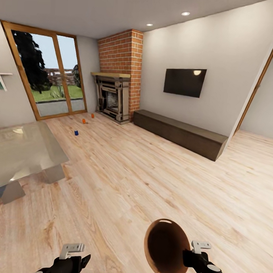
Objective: Put the three can of soda from the living room inside the tash can in the kitchen.
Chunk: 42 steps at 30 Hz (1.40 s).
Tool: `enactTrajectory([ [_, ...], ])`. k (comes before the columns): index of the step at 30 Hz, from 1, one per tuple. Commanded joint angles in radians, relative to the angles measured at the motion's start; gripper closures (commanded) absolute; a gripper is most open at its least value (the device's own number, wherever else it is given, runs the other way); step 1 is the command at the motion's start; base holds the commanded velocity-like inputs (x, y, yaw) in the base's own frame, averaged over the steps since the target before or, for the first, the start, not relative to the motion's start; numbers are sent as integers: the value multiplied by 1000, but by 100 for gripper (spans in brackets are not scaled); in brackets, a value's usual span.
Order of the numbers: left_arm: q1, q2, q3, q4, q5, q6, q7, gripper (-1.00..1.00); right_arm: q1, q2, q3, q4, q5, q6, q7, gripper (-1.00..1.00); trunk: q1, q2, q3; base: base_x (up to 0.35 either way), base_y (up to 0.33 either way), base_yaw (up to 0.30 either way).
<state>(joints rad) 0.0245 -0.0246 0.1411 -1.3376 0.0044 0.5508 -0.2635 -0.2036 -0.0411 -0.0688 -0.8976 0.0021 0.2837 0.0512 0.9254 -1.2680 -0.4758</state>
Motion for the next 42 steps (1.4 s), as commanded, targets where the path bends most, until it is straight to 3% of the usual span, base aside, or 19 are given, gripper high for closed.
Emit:
enactTrajectory([
  [1,0,0,0,0,0,0,0,-100,0,0,0,-1,-5,0,7,100,0,0,2,0,0,77],
  [36,0,0,0,1,-2,-14,0,-100,0,0,0,-1,-5,-1,7,100,0,0,53,0,0,77],
  [42,0,0,-18,1,-3,-19,0,-100,0,0,0,-1,-5,0,7,100,0,0,62,0,0,76],
])
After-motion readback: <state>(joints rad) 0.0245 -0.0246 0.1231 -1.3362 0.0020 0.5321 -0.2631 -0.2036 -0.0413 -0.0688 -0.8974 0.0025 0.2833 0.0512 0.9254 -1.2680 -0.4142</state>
